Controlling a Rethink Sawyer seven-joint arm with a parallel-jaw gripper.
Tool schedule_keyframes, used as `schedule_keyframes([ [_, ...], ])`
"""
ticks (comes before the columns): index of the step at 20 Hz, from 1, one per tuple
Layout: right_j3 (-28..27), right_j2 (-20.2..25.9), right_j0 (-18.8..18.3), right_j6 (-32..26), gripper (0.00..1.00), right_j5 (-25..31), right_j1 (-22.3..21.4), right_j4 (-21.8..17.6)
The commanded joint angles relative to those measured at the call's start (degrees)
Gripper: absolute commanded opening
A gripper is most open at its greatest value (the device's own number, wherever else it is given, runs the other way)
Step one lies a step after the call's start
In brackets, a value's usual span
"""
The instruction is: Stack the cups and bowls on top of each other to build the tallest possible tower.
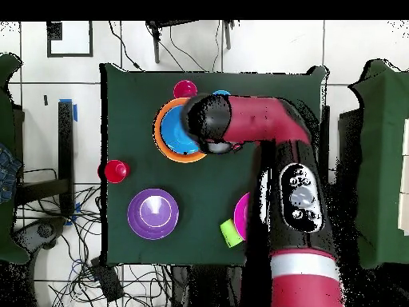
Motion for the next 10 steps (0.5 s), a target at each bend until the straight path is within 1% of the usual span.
schedule_keyframes([
  [1,14.2,12.3,-10.8,-32.2,1.0,-7.5,-1.7,-8.6],
  [2,14.9,12.9,-12.0,-32.3,1.0,-7.3,-1.9,-9.1],
  [4,16.3,14.8,-15.2,-35.0,1.0,-7.2,-2.4,-10.0],
  [5,16.9,16.2,-17.2,-37.7,1.0,-6.8,-2.3,-10.7],
  [7,17.5,17.8,-19.4,-39.3,1.0,-7.8,-1.7,-12.4],
  [10,16.9,18.3,-20.1,-38.2,1.0,-9.1,0.4,-15.1],
])
